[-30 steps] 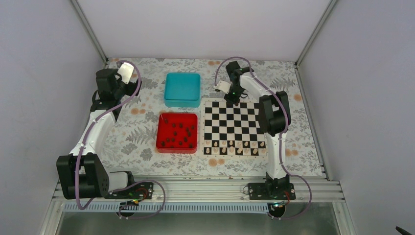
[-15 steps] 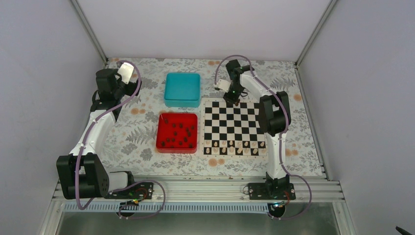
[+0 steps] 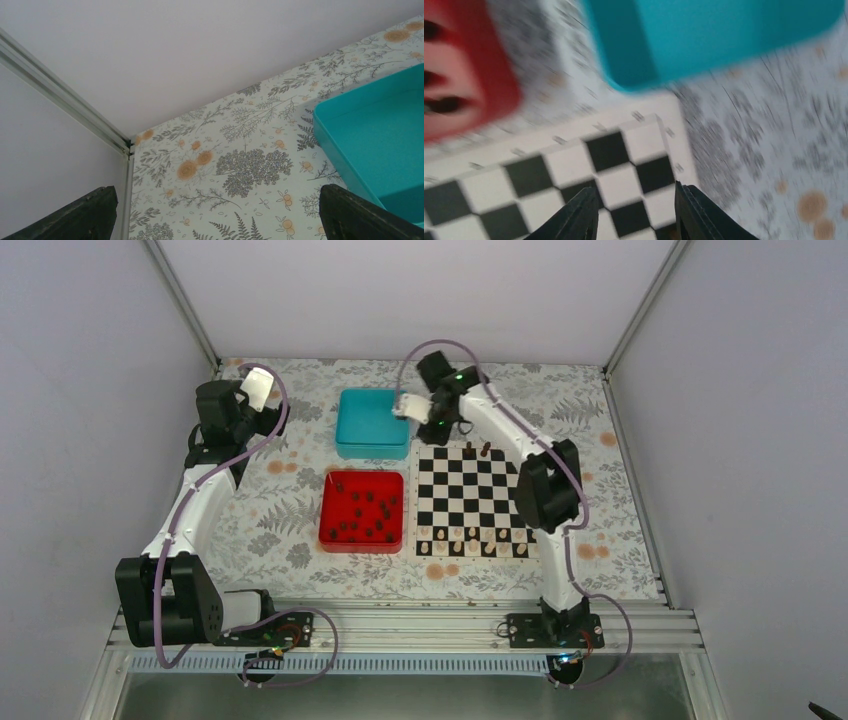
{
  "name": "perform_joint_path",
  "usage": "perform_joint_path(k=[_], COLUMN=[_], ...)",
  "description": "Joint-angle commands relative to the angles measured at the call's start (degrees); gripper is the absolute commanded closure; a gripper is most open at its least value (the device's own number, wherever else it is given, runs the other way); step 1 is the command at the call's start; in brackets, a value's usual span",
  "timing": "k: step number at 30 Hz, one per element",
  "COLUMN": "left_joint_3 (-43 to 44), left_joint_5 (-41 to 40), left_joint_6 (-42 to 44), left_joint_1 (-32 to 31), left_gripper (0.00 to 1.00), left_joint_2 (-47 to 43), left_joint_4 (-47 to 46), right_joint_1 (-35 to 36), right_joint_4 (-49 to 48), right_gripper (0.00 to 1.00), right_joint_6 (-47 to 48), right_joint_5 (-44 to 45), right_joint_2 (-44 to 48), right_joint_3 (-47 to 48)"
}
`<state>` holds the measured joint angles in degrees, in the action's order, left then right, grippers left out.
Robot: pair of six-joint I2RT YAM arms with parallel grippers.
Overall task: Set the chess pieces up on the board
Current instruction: Pick up the chess piece from the storage box.
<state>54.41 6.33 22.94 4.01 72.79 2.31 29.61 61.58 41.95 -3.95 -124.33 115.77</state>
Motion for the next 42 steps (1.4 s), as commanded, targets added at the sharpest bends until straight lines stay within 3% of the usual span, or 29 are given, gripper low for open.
perform_joint_path(k=[1, 12, 25, 42], left_joint_3=[0.09, 0.12, 0.43, -0.25], left_joint_5=[0.97, 0.97, 1.45, 1.31], left_joint_6=[0.26, 0.35, 0.37, 0.44], left_joint_1=[0.28, 0.29, 0.29, 0.30], left_gripper=[0.00, 0.00, 0.00, 0.00], left_joint_2=[-0.55, -0.41, 0.02, -0.55], left_joint_4=[-0.11, 0.31, 0.37, 0.23], right_joint_1=[9.37, 22.28, 26.33, 26.69], right_joint_4=[1.41, 1.71, -0.48, -2.77], right_gripper=[0.59, 0.62, 0.65, 0.65], right_joint_6=[-1.90, -3.51, -3.36, -4.02], right_joint_5=[-1.01, -1.17, -5.17, -4.09], right_joint_2=[3.53, -1.01, 3.61, 1.08], right_joint_3=[1.21, 1.63, -12.30, -13.71])
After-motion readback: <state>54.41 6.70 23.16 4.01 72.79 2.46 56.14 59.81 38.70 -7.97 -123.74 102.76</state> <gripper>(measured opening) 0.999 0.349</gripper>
